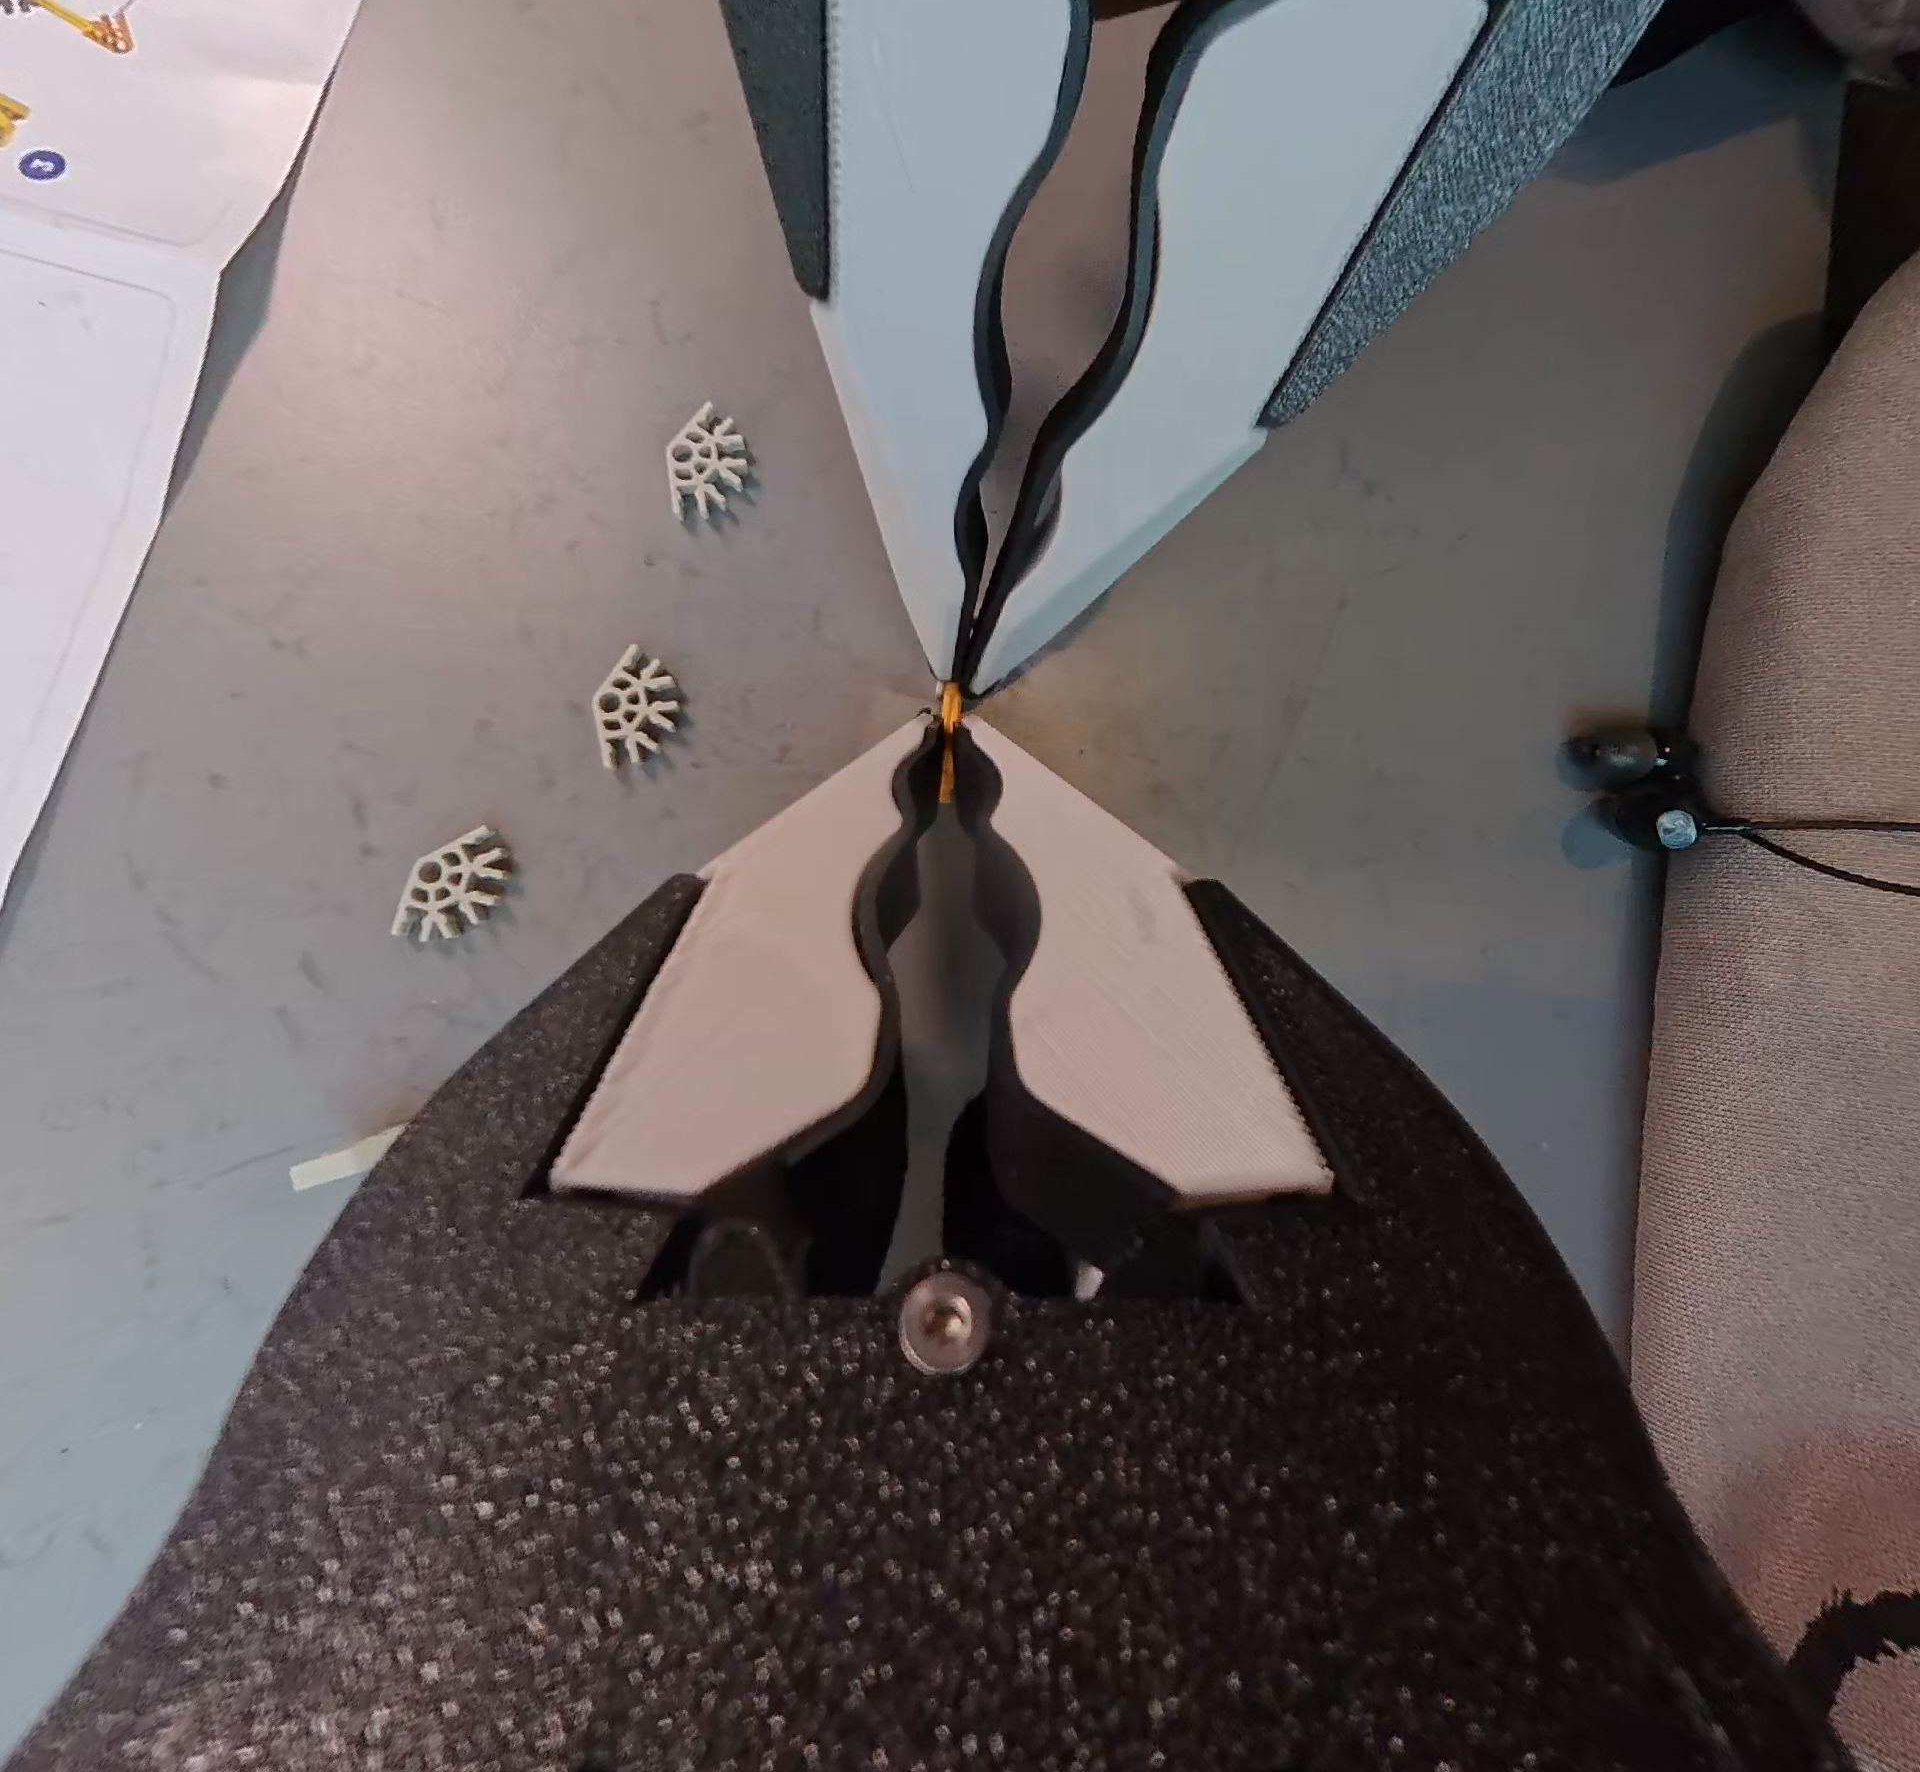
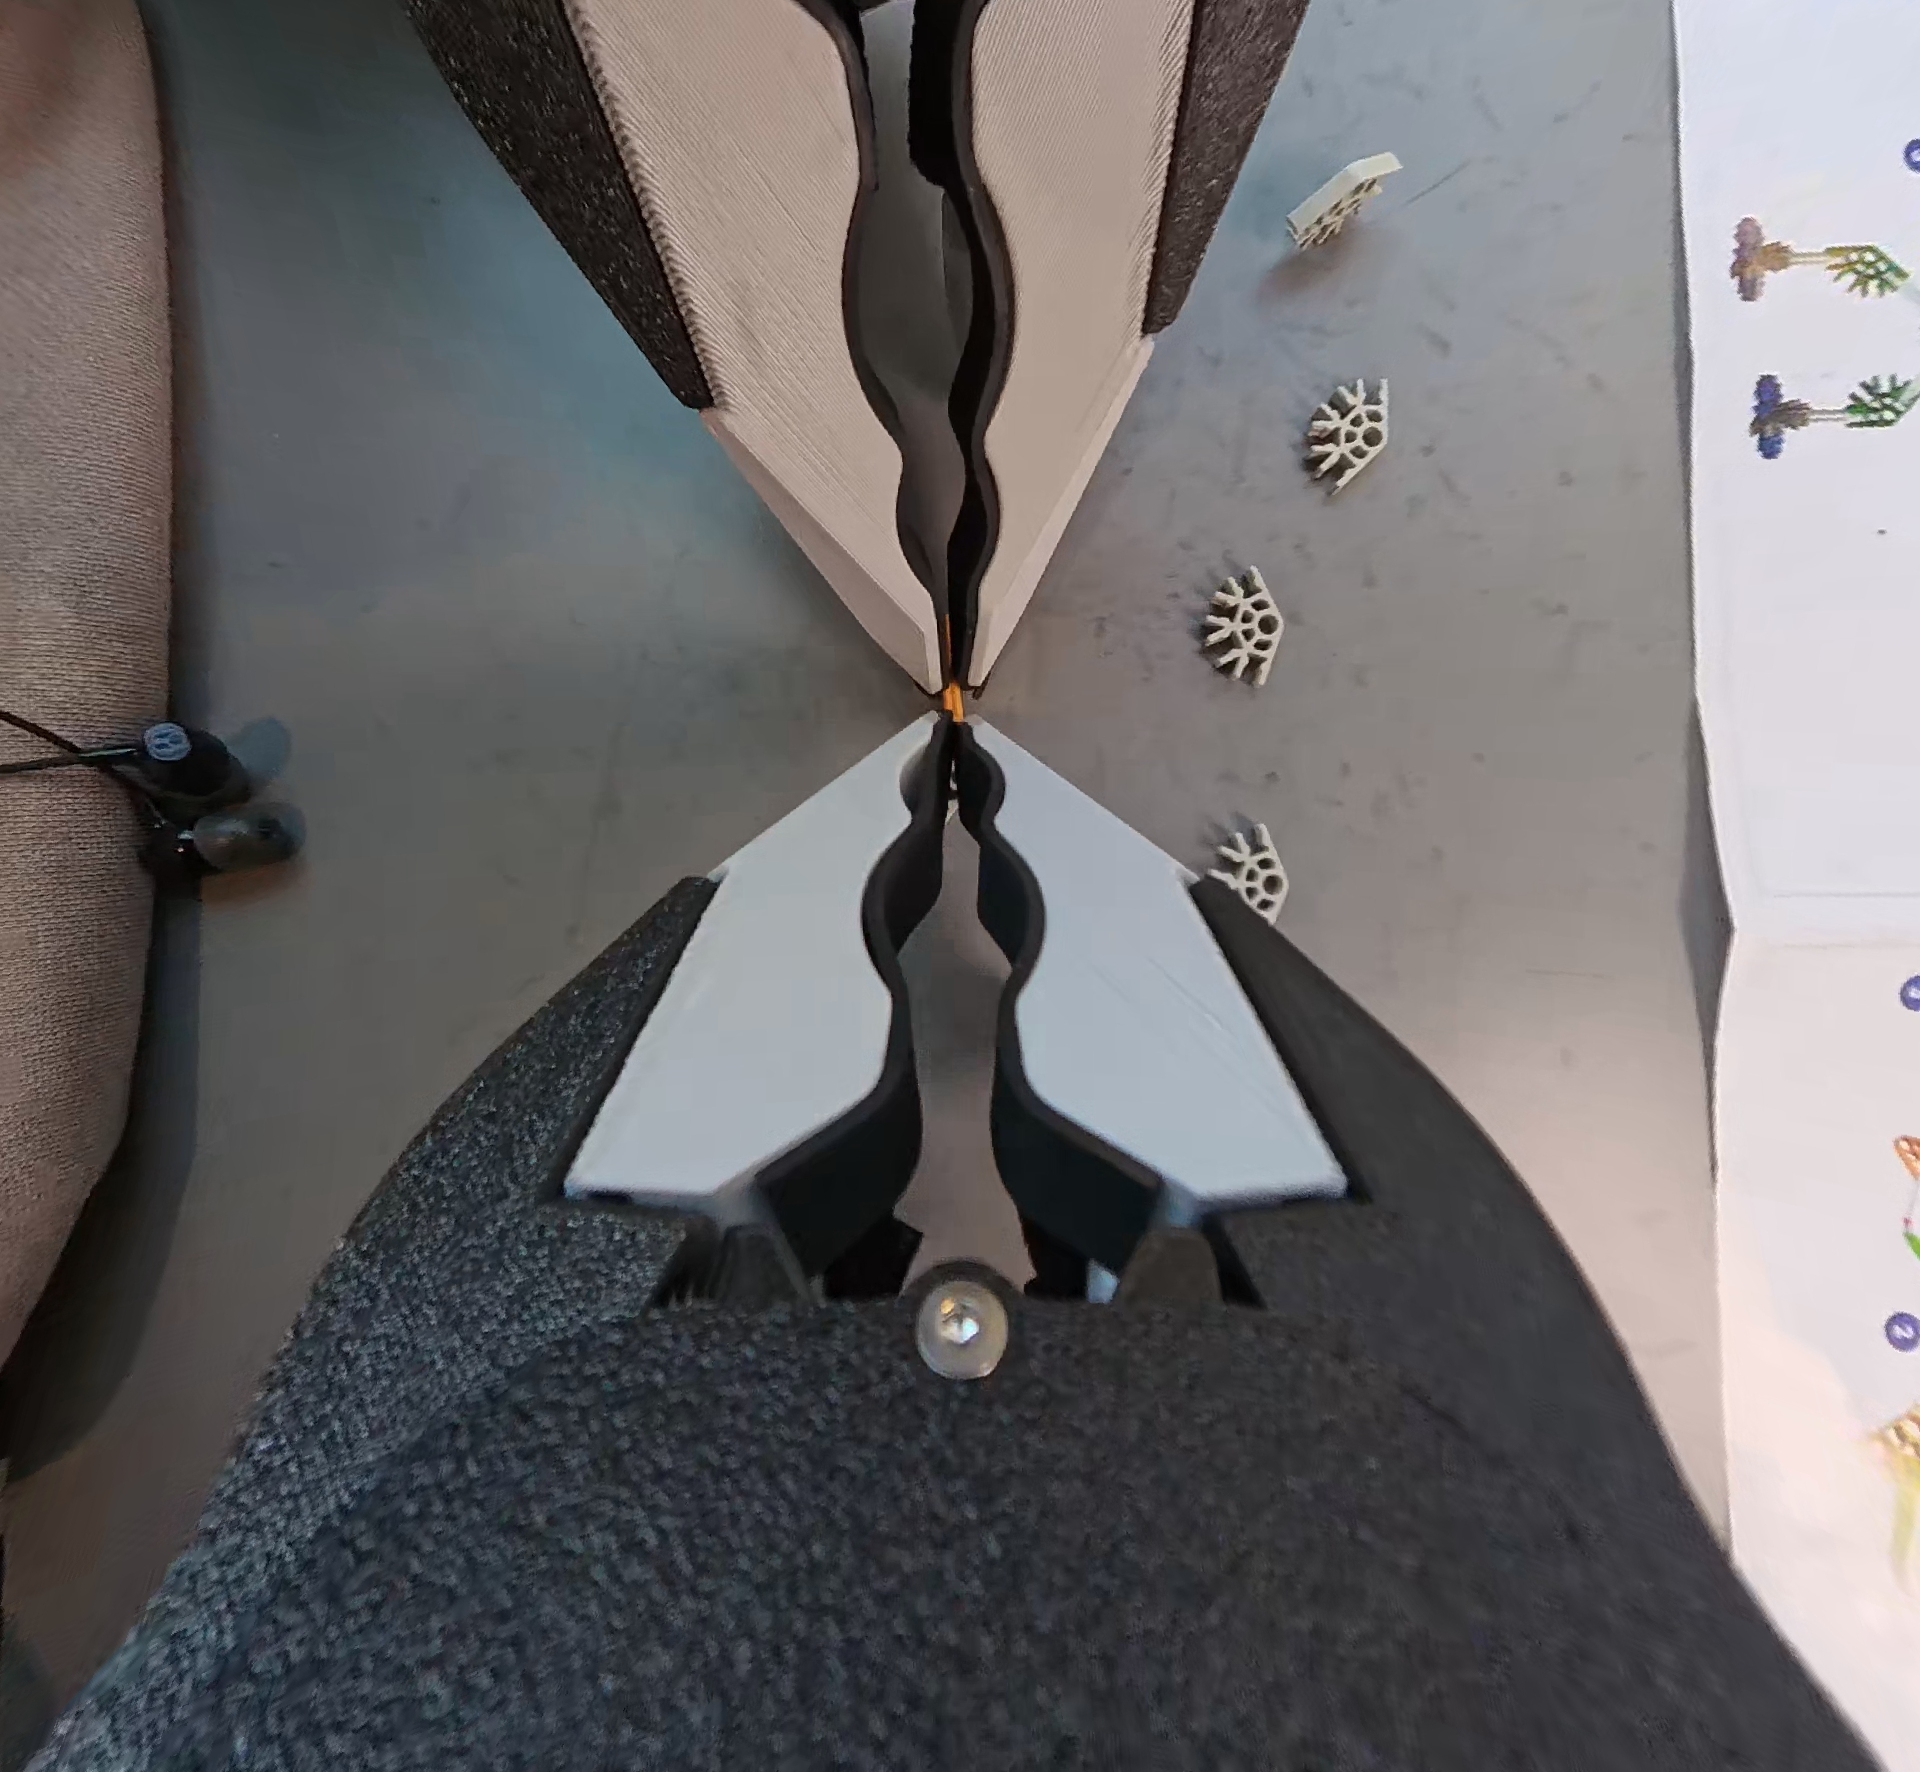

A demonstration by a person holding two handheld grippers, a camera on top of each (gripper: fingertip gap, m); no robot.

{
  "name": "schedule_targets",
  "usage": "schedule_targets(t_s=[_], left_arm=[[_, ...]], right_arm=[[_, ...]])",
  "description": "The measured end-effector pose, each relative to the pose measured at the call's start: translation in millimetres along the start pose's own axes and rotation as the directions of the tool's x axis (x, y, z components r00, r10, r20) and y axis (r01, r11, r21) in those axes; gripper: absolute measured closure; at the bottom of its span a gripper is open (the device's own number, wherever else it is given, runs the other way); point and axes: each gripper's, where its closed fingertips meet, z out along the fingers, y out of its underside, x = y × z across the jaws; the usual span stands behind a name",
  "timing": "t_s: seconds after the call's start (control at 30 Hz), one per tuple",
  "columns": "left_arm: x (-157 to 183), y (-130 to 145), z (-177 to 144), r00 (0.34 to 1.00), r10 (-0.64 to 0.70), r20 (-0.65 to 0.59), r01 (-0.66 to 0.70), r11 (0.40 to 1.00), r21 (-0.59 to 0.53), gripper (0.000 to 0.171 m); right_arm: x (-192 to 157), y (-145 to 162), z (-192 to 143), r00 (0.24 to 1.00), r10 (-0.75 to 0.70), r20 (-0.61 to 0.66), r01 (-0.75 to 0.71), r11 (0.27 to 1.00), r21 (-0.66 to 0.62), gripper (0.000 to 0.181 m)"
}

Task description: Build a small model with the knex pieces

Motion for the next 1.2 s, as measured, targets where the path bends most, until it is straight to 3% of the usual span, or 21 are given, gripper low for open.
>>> schedule_targets(t_s=[0.17, 0.3, 0.53, 0.93, 1.2], left_arm=[[0, 0, 0, 1.000, -0.002, -0.010, 0.002, 1.000, 0.007, 0.170], [0, 0, 0, 1.000, -0.001, -0.028, 0.002, 1.000, 0.031, 0.170], [-2, -3, 2, 0.997, 0.069, -0.019, -0.068, 0.996, 0.065, 0.169], [-18, -6, 3, 0.982, 0.164, 0.095, -0.172, 0.981, 0.087, 0.162], [-25, -6, 2, 0.986, 0.132, 0.098, -0.142, 0.984, 0.106, 0.163]], right_arm=[[0, 1, 0, 1.000, 0.005, 0.000, -0.005, 0.999, -0.050, 0.181], [0, 1, -1, 1.000, 0.010, 0.004, -0.010, 1.000, -0.013, 0.181], [-3, 6, -4, 1.000, -0.027, 0.006, 0.027, 1.000, 0.006, 0.160], [11, 15, -7, 0.996, 0.069, -0.058, -0.071, 0.997, -0.029, 0.169], [17, 21, -12, 0.983, 0.168, -0.070, -0.170, 0.985, -0.034, 0.167]])
